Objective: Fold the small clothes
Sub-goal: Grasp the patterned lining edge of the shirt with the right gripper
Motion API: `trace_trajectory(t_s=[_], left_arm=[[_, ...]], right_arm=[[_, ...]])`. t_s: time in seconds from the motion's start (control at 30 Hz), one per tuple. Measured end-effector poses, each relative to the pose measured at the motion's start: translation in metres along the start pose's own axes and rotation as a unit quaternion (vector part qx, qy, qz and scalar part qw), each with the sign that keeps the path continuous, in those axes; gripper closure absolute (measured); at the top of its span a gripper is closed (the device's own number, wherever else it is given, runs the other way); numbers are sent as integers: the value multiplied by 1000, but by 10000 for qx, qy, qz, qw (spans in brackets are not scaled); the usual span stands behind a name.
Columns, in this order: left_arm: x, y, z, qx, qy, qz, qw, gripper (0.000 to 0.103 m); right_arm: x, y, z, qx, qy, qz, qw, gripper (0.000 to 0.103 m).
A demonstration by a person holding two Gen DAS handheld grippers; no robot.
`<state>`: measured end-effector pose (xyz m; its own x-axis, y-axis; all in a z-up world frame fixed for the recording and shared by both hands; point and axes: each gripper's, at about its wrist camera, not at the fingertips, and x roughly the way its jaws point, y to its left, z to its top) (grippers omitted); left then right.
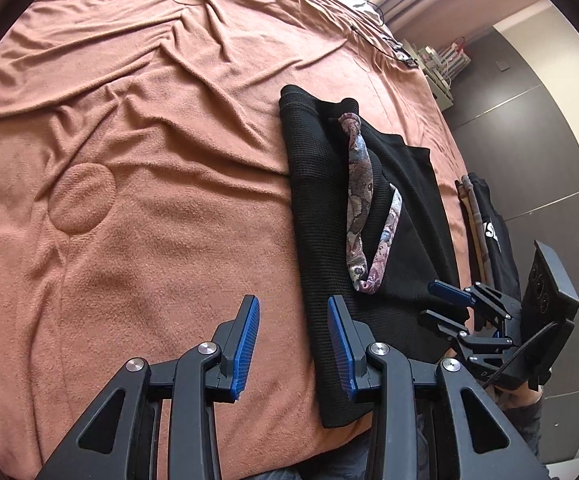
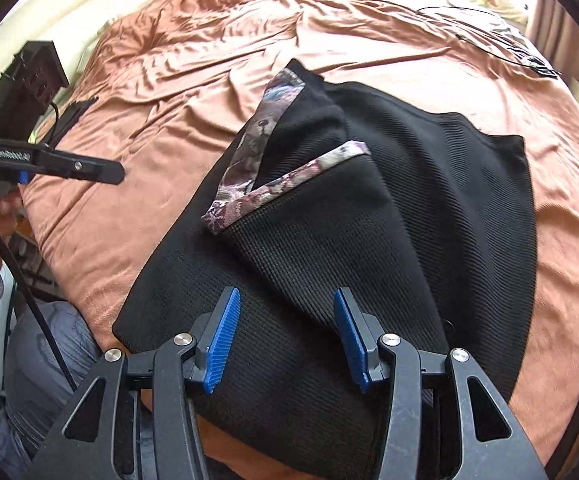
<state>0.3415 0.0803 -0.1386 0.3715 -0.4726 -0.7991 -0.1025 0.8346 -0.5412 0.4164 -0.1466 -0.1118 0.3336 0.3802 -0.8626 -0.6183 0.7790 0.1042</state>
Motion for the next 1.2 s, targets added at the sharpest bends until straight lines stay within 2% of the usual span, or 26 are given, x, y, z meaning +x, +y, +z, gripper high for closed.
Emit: trace_trajectory(t_s=[0.1,0.27,0.37,0.4,0.63,0.8,1.07,1.2], left_arm=[[-6,7,-2,-47,-48,13,10000,66],[-11,17,-3,-154,-84,46,9998,66],[-11,19,-3,-198,-88,42,9998,66],[-12,20,-3,-210,-91,43,9997,66],[-12,15,0,-183,-114,14,9998,66],[-9,9,5,-119,-93,38,9999,66],[-2,1,15,-47,-76,11,10000,66],[4,-4,20,1,-29,15,10000,66]], right_arm=[[14,5,4,-108,149,-124,9998,56],[35,9,11,-304,270,-409,9983,64],[39,14,16,-388,257,-649,9968,87],[39,15,17,-383,256,-691,9965,98],[19,6,24,-132,-77,-627,9979,100],[-6,-19,18,287,-368,-589,9972,100],[-33,-53,11,984,-634,-671,9908,100],[-34,-71,10,1325,-654,-923,9847,100]])
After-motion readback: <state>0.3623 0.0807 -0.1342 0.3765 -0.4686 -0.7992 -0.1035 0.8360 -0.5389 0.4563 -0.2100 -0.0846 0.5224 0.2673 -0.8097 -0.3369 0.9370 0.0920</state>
